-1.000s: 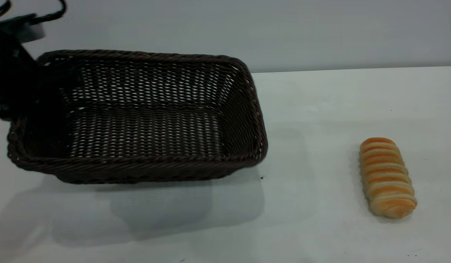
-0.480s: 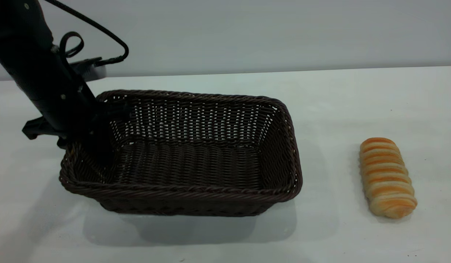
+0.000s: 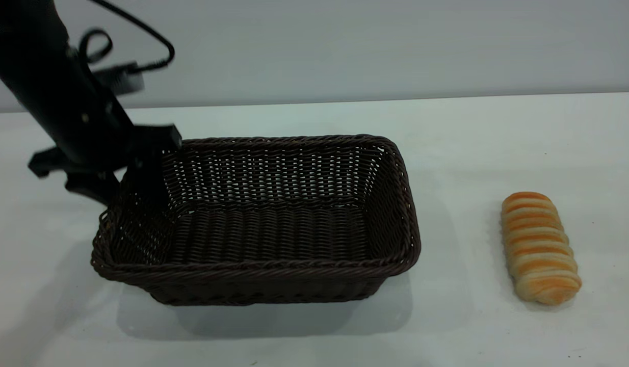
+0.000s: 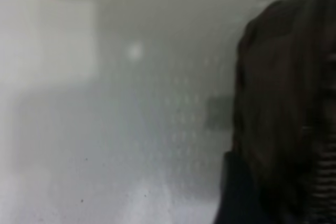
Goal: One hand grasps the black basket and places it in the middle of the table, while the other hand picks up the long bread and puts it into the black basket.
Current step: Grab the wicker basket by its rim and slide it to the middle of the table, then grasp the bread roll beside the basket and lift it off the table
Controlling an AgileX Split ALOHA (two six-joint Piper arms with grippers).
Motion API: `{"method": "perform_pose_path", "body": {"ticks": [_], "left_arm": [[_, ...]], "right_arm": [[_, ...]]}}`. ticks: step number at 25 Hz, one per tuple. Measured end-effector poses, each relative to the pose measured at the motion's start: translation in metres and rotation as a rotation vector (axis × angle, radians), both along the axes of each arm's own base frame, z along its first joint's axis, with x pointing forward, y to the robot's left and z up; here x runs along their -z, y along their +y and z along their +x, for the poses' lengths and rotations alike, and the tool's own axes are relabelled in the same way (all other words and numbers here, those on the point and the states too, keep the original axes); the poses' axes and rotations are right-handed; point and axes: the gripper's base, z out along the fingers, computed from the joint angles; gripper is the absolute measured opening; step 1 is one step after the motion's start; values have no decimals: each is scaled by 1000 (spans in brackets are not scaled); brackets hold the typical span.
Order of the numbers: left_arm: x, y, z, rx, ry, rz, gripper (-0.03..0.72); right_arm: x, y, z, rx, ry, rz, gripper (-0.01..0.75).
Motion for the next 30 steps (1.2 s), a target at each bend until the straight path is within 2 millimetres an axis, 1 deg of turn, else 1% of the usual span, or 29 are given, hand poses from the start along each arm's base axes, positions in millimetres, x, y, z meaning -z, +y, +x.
{"method": "perform_pose_path", "body": {"ticks": [2,3,5,7,9,12,15,16,19,21,22,24,26,30], "left_arm": [[-19,0,1,11,-32,-4,568],[-30,0,2,19,-51,-2,576],[-52,0,1,34,-97,1,577],[-78,1,-2,40,-155,-4,577],[-102,2,-7,41,-211,-12,577],[-134,3,-17,42,-289,-26,577],[-159,5,-28,45,-340,-36,577],[-166,5,-31,46,-355,-39,577],[-181,6,-39,54,-381,-41,577],[-186,7,-43,64,-381,-39,577],[-187,7,-45,72,-378,-36,577],[-187,7,-46,75,-369,-35,577],[-186,7,-47,77,-360,-35,577],[-186,7,-47,79,-352,-35,577]], "right_arm": [[-1,1,0,-8,-5,17,427],[0,3,2,-14,-1,30,427],[2,5,7,-28,11,56,427],[5,7,16,-52,30,82,427],[8,8,33,-64,54,104,427],[17,8,68,-64,94,126,427],[37,6,107,-63,153,119,427],[47,5,120,-63,183,113,427],[82,2,150,-62,282,97,427],[107,1,165,-55,352,92,427],[116,0,171,-50,372,90,427],[137,-1,181,-37,417,82,427],[154,0,190,-29,438,60,427],[190,10,200,-16,467,-10,427]]}}
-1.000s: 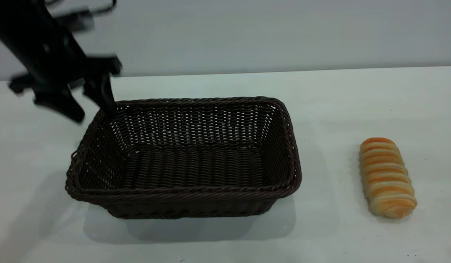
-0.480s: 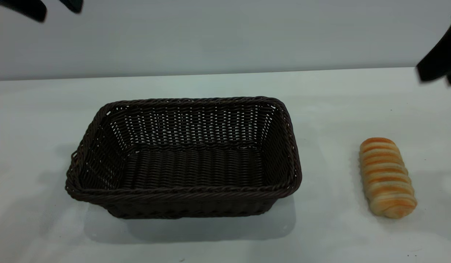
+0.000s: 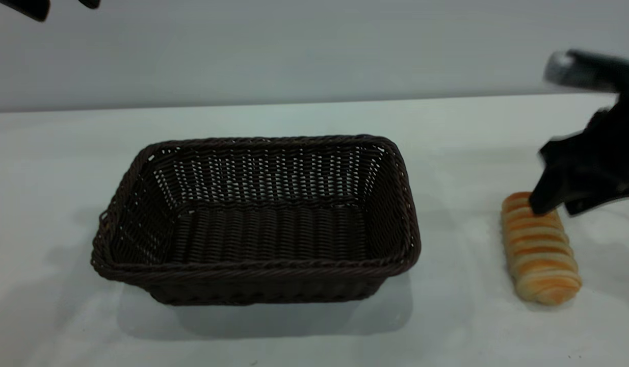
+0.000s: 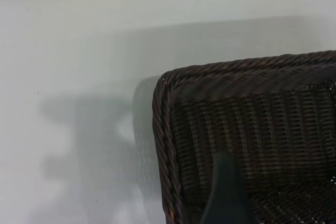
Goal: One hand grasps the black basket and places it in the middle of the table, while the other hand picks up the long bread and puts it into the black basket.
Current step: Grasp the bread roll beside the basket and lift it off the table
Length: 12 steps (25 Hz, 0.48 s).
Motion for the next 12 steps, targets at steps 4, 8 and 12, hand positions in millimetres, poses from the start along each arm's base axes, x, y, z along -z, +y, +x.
{"method": "perform_pose_path", "body": {"ticks": [4,8,12], "left_arm": [[1,0,-2,5,23,3,577],[2,0,-3,9,41,5,577],[3,0,-3,10,46,5,577]], "right_arm": [[34,5,1,5,27,-76,417],[42,6,2,9,37,-84,286],[25,6,4,4,-6,-79,70]]}}
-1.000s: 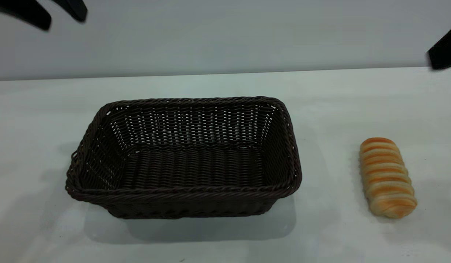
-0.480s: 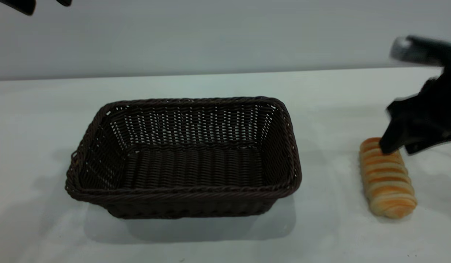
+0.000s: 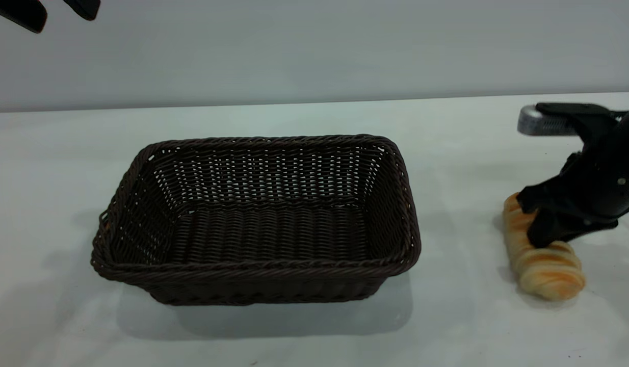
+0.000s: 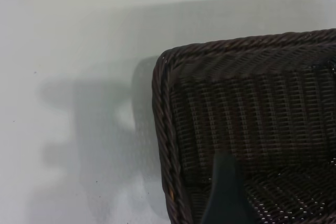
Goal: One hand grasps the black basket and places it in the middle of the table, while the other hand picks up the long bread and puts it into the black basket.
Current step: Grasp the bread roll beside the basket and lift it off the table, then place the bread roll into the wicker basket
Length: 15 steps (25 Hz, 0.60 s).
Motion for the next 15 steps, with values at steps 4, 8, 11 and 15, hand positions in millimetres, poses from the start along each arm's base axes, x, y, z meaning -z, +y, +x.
{"method": "perform_pose_path", "body": {"ticks": [4,8,11,15], "left_arm": [[0,0,0,1,3,0,577],[0,0,0,1,3,0,577],[0,0,0,0,2,0,577],[0,0,0,1,4,0,577]], "right_arm": [[-50,4,6,-22,-115,43,41],[-102,43,12,-145,-192,162,39],[-119,96,7,-284,-207,233,40],[-119,160,-6,-398,-229,267,46]]}}
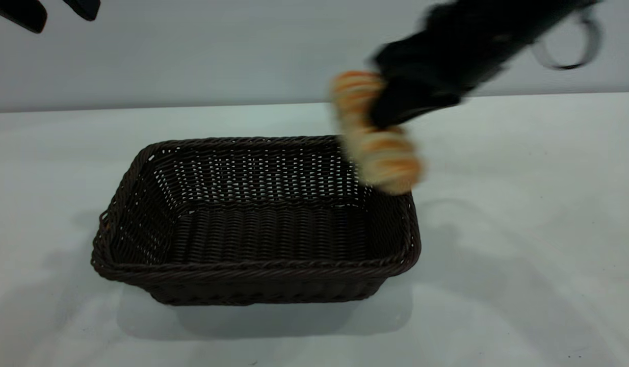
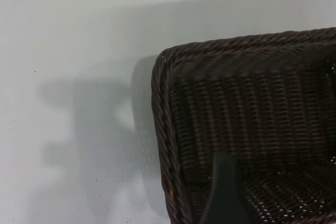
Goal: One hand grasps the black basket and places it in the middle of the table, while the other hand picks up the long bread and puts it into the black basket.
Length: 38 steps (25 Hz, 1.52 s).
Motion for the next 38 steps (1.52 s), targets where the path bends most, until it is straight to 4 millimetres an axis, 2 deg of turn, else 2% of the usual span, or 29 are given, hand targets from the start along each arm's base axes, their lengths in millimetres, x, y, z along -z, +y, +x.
{"method": "perform_pose_path", "body": {"ticks": [2,4,6,10,12,16,19,22,26,29,32,38], "left_arm": [[0,0,0,1,6,1,577],[1,0,-1,4,16,3,577],[1,0,-2,5,19,5,577],[-4,1,-5,9,17,6,577],[-10,3,-10,16,1,23,577],[-30,11,-26,31,-37,109,577],[-40,20,-40,10,-21,187,577],[-46,30,-51,-32,11,260,577],[-53,38,-70,-54,21,311,577],[-59,43,-97,-66,-20,302,577],[-65,49,-130,-77,-86,286,577],[-71,60,-196,-104,-208,255,577]], "right_arm": [[8,19,-2,-22,-17,-14,73],[14,26,-2,-36,-25,-28,132],[15,25,1,-23,-44,-35,214],[6,11,9,-6,-64,-39,395],[-3,-3,11,-2,-53,-40,441],[-24,-52,15,66,28,-96,438],[-33,-98,10,182,155,-232,416],[-40,-133,-2,283,266,-417,411],[-64,-155,-24,362,319,-588,410],[-89,-161,-50,404,300,-586,410],[-116,-165,-86,432,233,-522,410],[-146,-171,-162,424,122,-416,410]]}}
